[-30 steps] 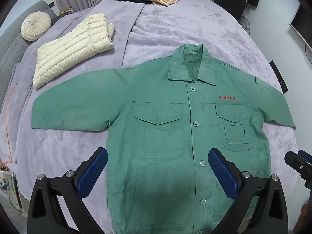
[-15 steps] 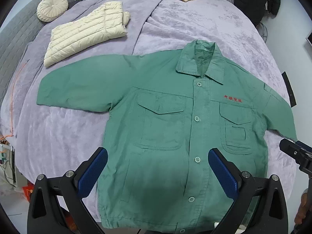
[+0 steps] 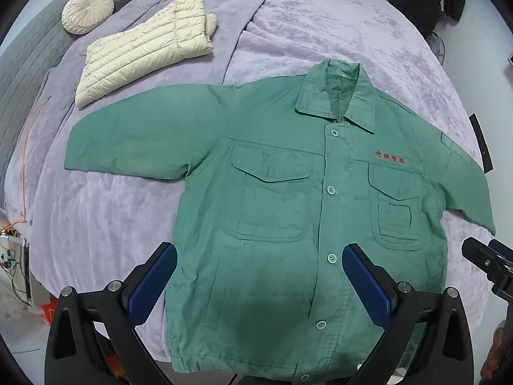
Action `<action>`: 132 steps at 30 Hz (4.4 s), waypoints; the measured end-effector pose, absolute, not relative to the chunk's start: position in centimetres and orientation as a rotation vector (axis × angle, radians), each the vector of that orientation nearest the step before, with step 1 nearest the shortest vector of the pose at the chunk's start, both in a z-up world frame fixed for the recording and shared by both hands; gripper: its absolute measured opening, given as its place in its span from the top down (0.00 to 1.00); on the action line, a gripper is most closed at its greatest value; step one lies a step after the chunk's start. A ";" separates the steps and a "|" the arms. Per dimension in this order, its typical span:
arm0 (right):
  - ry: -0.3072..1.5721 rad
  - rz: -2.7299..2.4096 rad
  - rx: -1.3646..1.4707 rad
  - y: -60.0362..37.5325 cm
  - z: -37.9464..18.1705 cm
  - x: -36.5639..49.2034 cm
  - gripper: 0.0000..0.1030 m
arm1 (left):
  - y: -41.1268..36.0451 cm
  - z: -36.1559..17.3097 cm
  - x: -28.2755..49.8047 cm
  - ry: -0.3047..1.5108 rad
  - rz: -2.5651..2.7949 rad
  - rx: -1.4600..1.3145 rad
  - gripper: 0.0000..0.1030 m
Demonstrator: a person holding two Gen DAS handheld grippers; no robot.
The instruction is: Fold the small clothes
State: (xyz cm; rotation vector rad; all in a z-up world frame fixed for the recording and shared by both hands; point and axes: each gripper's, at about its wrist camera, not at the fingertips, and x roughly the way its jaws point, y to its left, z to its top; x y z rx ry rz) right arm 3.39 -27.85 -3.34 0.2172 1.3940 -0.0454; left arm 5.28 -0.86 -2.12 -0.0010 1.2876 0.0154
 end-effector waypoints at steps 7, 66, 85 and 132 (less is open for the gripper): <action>1.394 -0.064 0.226 -28.3 -3.3 3.4 0.00 | -1.2 -1.8 5.6 1.280 0.005 0.021 0.00; 1.401 -0.086 0.218 -27.8 -3.6 2.4 0.00 | -0.1 -2.8 4.5 1.303 0.011 0.023 0.00; 1.433 -0.096 0.209 -27.3 -4.5 2.7 0.00 | 0.6 -3.9 5.4 1.336 0.008 0.016 0.00; 1.622 0.186 0.074 -7.5 -16.8 5.8 0.00 | 43.3 -22.2 16.7 0.889 0.330 -0.854 0.92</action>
